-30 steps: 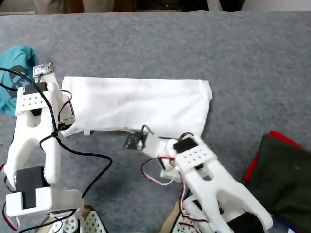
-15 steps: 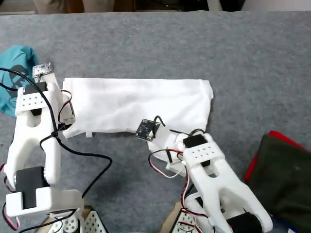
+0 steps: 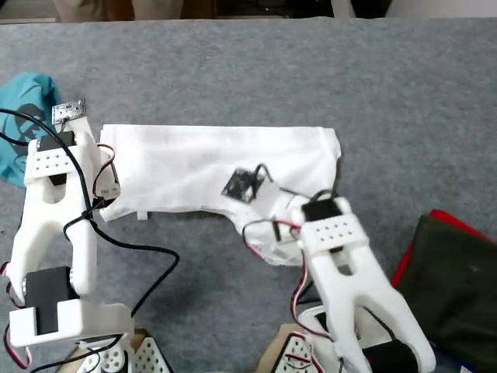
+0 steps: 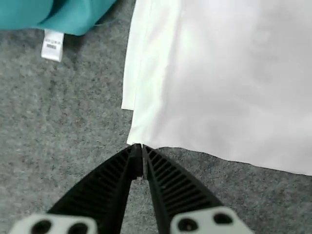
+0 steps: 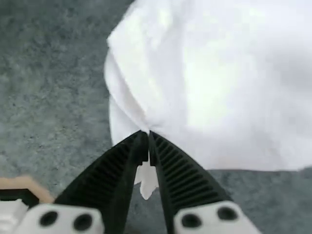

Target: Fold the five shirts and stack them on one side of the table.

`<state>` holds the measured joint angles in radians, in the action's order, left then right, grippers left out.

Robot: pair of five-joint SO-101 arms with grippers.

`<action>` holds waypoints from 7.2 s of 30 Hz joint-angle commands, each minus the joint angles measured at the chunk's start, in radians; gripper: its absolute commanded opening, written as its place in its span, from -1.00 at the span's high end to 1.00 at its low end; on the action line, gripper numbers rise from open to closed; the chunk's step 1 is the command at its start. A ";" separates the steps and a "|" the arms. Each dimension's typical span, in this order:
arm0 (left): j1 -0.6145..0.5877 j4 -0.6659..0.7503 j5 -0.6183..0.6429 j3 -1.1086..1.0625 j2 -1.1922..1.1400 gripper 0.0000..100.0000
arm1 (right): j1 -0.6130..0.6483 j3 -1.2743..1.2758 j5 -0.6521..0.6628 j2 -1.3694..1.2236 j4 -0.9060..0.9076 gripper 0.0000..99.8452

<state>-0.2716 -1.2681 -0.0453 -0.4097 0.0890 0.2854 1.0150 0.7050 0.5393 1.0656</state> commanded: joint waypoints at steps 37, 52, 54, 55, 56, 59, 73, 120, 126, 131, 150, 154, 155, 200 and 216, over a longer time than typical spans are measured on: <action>0.005 0.023 0.003 0.011 0.044 0.96 | -0.170 -1.959 0.348 -1.273 0.717 0.59; 0.003 0.023 -0.025 0.011 0.044 0.96 | -0.073 -1.156 0.331 -0.771 0.592 0.99; 0.003 0.023 -0.023 0.011 0.044 0.96 | -0.027 -1.032 0.330 -0.705 0.531 0.99; 0.003 0.023 -0.021 0.011 0.044 0.96 | -0.004 -0.975 0.325 -0.690 0.497 0.99; 0.003 0.023 -0.021 0.011 0.044 0.96 | 0.019 -0.928 0.324 -0.685 0.470 0.99; -0.002 0.023 -0.023 0.011 0.044 0.96 | 0.064 -0.858 0.278 -0.699 0.381 0.99; -0.006 0.015 -0.020 0.011 0.044 0.96 | 0.071 -1.190 0.247 -0.989 0.284 0.99; -0.008 -0.057 -0.068 0.038 0.042 0.69 | 0.136 -1.043 0.120 -0.894 0.173 0.99; -0.008 -0.057 -0.068 0.038 0.039 0.69 | 0.102 -1.199 0.121 -1.013 0.213 0.99; -0.008 -0.057 -0.068 0.049 0.036 0.67 | 0.093 -1.204 0.120 -1.041 0.222 0.99; -0.097 -0.377 -0.264 0.890 -0.602 0.49 | -0.065 -1.214 0.149 -0.581 0.479 0.99; -0.063 -0.425 -0.264 1.068 -0.780 0.50 | -0.064 -1.213 0.149 -0.542 0.511 0.99; -0.060 -0.433 -0.264 1.105 -0.812 0.50 | -0.064 -1.211 0.149 -0.530 0.511 0.99; 0.443 -0.493 -0.052 1.062 -0.608 0.96 | -0.708 -0.858 -0.582 -0.713 -0.652 0.99; 0.807 -0.491 0.028 1.421 -0.671 0.96 | -0.796 -1.061 -0.589 -0.923 -0.611 0.99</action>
<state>0.5002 -1.7469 -0.0284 0.8930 -0.5692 -0.4956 0.0054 0.1158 -0.3874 0.4473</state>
